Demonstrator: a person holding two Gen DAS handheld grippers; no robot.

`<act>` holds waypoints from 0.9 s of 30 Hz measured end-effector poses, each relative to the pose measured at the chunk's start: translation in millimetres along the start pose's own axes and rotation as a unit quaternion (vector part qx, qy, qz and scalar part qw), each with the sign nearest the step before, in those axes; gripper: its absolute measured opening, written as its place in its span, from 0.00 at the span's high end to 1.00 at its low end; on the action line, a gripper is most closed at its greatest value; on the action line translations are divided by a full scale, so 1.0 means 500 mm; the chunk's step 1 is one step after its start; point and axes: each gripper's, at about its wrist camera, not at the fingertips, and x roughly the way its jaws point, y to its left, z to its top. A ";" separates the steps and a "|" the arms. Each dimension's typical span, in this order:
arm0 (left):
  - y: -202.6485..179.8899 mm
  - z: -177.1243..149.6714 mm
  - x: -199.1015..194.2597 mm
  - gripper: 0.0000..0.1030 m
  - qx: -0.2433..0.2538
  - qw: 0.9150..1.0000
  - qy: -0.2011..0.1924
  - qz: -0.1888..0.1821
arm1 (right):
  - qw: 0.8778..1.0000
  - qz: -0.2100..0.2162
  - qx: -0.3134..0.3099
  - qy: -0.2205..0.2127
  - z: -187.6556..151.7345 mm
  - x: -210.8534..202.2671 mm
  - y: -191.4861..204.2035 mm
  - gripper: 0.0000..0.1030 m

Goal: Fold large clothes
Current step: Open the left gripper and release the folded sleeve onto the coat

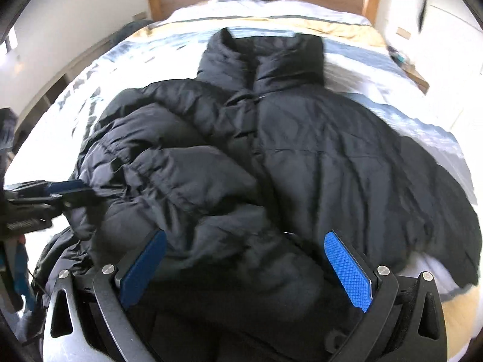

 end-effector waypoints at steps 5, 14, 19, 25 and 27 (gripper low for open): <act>-0.011 -0.018 0.000 0.54 0.002 1.000 0.015 0.017 | 0.999 0.002 0.012 0.041 -0.049 0.043 -0.039 0.01; -0.039 -0.052 -0.088 0.54 -0.025 0.998 0.028 0.043 | 0.999 -0.029 0.005 0.042 -0.076 -0.069 -0.074 0.01; -0.074 -0.077 -0.126 0.54 -0.052 0.997 0.028 0.052 | 0.999 -0.022 0.011 0.039 -0.100 -0.133 -0.108 0.01; -0.141 -0.103 -0.144 0.54 -0.058 0.996 0.040 0.052 | 0.999 -0.041 0.008 0.029 -0.133 -0.203 -0.157 0.01; -0.168 -0.108 -0.151 0.54 -0.052 0.996 0.043 0.051 | 0.999 -0.045 0.011 0.023 -0.141 -0.225 -0.170 0.01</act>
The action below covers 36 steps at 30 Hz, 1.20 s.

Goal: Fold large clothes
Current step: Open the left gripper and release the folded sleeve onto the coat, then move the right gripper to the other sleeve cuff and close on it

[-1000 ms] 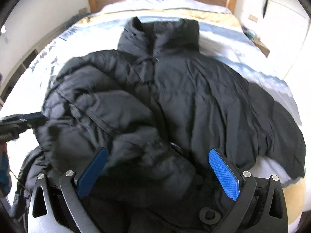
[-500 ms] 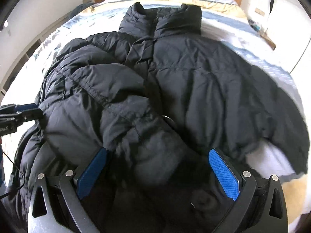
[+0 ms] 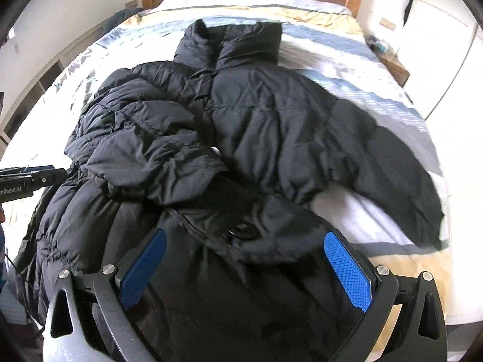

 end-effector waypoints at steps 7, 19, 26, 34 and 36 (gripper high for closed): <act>-0.069 -0.010 -0.021 0.54 0.013 1.000 0.004 -0.005 | 1.000 -0.005 0.017 -0.011 -0.020 -0.041 -0.054 0.01; -0.132 0.006 -0.020 0.54 0.013 1.000 0.002 0.012 | 0.999 -0.009 0.038 -0.010 -0.027 -0.044 -0.134 0.01; -0.154 0.017 0.005 0.54 0.015 0.999 0.020 0.019 | 0.996 0.018 0.083 -0.001 -0.035 -0.016 -0.196 0.01; -0.162 0.028 0.011 0.54 0.004 0.999 0.031 0.036 | 0.964 0.037 0.259 0.039 -0.126 0.076 -0.392 0.01; -0.158 0.027 0.007 0.54 -0.004 0.999 0.033 0.042 | 0.950 0.041 0.306 0.038 -0.156 0.095 -0.445 0.01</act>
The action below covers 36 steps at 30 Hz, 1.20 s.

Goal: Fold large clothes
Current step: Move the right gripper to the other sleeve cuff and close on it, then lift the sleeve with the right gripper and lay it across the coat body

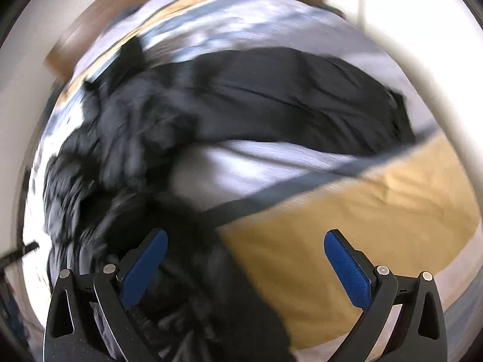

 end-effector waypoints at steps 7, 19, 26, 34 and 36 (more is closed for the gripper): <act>0.016 -0.011 -0.006 0.54 -0.024 0.999 0.021 0.029 | 0.976 0.091 0.194 -0.042 0.043 0.042 -0.203 0.07; -0.030 -0.025 0.013 0.54 -0.029 0.997 0.051 0.053 | 0.896 0.242 0.363 -0.088 0.100 0.154 -0.343 0.08; -0.082 -0.018 0.035 0.54 -0.007 0.997 0.060 0.044 | 0.874 0.293 0.366 -0.126 0.164 0.164 -0.351 0.25; -0.098 -0.001 0.044 0.54 -0.007 0.998 0.056 0.030 | 0.876 0.286 0.363 -0.134 0.155 0.152 -0.372 0.83; -0.092 0.004 0.044 0.54 -0.009 0.998 0.053 0.027 | 0.881 0.284 0.351 -0.139 0.167 0.139 -0.364 0.86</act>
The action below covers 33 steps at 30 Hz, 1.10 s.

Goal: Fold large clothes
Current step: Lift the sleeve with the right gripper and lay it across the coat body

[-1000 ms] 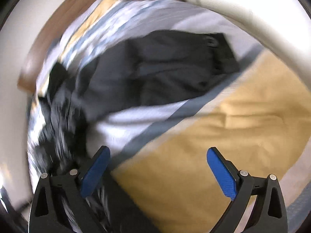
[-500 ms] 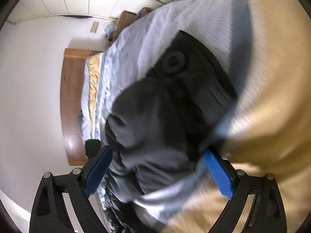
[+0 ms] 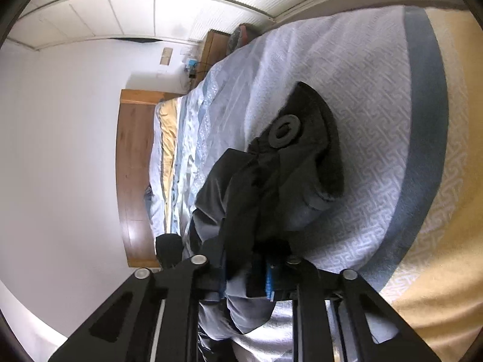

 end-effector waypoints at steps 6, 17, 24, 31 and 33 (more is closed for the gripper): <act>0.037 -0.005 -0.010 0.54 -0.017 1.000 -0.009 -0.010 | 0.999 0.016 -0.051 -0.006 0.000 -0.015 0.083 0.89; 0.151 -0.024 -0.091 0.54 -0.079 0.995 -0.054 -0.019 | 0.982 0.105 -0.155 0.030 -0.066 -0.016 0.333 0.89; 0.240 -0.030 -0.132 0.54 -0.123 0.989 -0.085 -0.020 | 0.966 0.128 -0.210 0.085 -0.168 0.007 0.448 0.89; 0.302 -0.059 -0.132 0.54 -0.158 0.983 -0.092 -0.029 | 0.935 0.145 -0.272 0.175 -0.325 0.037 0.520 0.89; 0.319 -0.069 -0.127 0.54 -0.166 0.981 -0.091 -0.030 | 0.924 0.147 -0.288 0.204 -0.377 0.049 0.535 0.89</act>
